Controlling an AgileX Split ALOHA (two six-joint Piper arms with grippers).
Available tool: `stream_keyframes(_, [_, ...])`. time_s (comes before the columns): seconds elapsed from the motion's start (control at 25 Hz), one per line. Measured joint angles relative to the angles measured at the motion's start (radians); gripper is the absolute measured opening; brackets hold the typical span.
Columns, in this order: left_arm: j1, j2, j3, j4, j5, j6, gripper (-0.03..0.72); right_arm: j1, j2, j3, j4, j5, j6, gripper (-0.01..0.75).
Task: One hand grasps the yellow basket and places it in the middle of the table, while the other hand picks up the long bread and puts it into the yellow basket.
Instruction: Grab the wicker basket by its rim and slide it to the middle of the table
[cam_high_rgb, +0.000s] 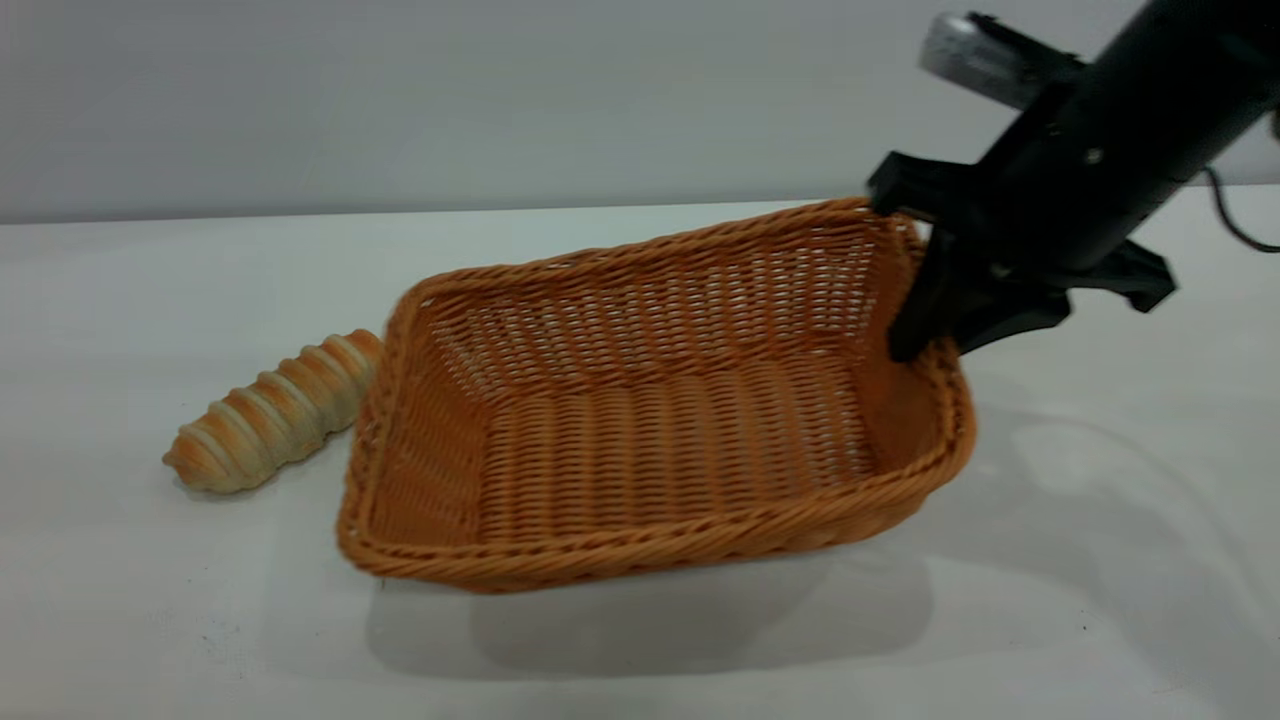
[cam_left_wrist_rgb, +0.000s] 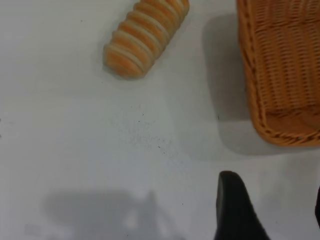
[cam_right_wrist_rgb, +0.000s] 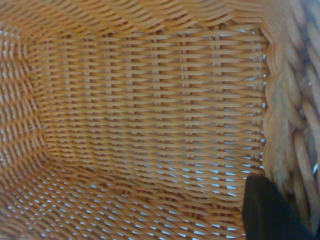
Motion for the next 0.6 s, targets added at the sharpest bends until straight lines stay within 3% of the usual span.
stream_keyframes(0.2, [0.000,0.000,0.000,-0.001,0.000,0.000,0.437,0.003,0.045,-0.004,0.000,-0.062,-0.009,0.115])
stream_keyframes(0.28, [0.000,0.000,0.000,-0.002,0.000,0.000,0.437,0.003,0.048,-0.004,0.000,-0.094,-0.033,0.150])
stream_keyframes(0.6, [0.000,0.000,0.000,-0.001,-0.027,0.002,0.437,0.002,0.048,-0.008,0.007,-0.156,-0.073,0.584])
